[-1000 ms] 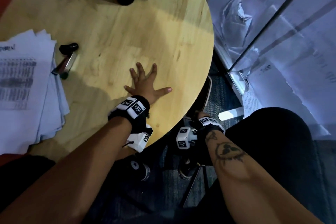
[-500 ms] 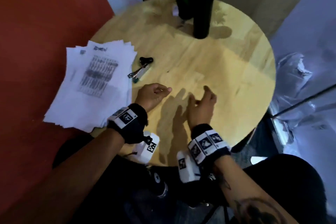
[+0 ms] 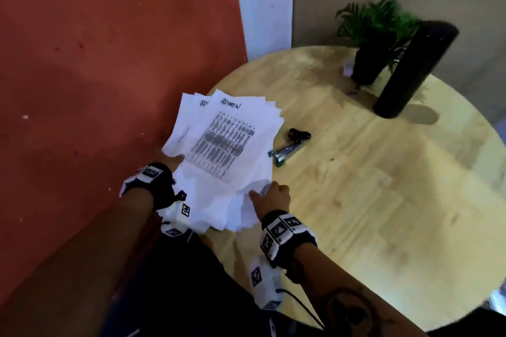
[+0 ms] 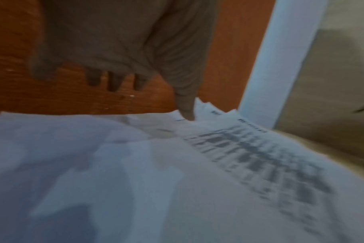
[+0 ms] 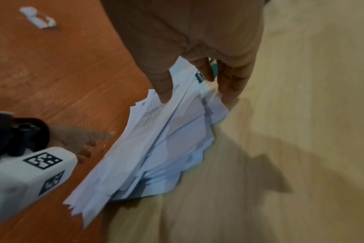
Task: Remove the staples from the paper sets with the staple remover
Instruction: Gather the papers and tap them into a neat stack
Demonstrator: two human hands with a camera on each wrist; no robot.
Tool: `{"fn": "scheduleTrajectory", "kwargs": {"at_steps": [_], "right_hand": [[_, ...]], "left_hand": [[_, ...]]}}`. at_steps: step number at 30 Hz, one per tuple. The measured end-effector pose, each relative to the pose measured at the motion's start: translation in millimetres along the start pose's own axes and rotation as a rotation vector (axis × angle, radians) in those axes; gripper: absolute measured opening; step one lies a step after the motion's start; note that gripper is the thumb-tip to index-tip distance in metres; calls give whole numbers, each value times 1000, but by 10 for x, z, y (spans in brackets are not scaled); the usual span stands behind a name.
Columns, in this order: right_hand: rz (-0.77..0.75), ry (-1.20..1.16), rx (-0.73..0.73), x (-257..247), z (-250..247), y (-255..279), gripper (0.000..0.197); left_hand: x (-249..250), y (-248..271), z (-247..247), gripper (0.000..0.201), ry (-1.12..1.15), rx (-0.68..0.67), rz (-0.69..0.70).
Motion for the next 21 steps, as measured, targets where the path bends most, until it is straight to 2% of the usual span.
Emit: {"fn": "scheduleTrajectory", "kwargs": {"at_steps": [2,3,7,9,10,13,14,16,17,19,21], "right_hand": [[-34,31,40,-71,-13,-43,70],[-37,23,47,-96,-7,-83,73],[52,-62,27,-152,7,-273,81],[137,-137,-13,-175,7,-383,86],[166,-174,-26,-192,3,-431,89],[215,-106,-30,-224,-14,-535,91],[219,-48,-32,-238,-39,-548,92],[185,-50,-3,-266,-99,-609,89],[176,-103,6,-272,-129,-633,87],[147,-194,24,-293,-215,-681,82],[145,-258,22,-296,-292,-731,79]], "left_hand": [[-124,-214,-59,118,38,-18,-29],[-125,-263,-69,117,12,-30,-19],[-178,-200,60,84,120,-156,-83],[-156,-178,130,62,164,-191,-48],[-134,-170,166,62,176,-227,-30],[-156,-224,299,85,187,-308,-12],[-147,-269,334,85,183,-320,15],[-153,-387,390,68,120,-311,60],[-223,-527,453,76,70,-299,69],[-105,-329,408,95,-59,-280,94],[-13,-191,384,88,-136,-225,135]]}}
Point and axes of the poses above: each hand's wrist, its own y-axis away from the middle knuckle, its own z-axis out of the palm, x = y × z, the point moved 7 cm from there along -y, towards the middle knuckle, and after that the axes turned 2 degrees about x, right-handed, at the moved point
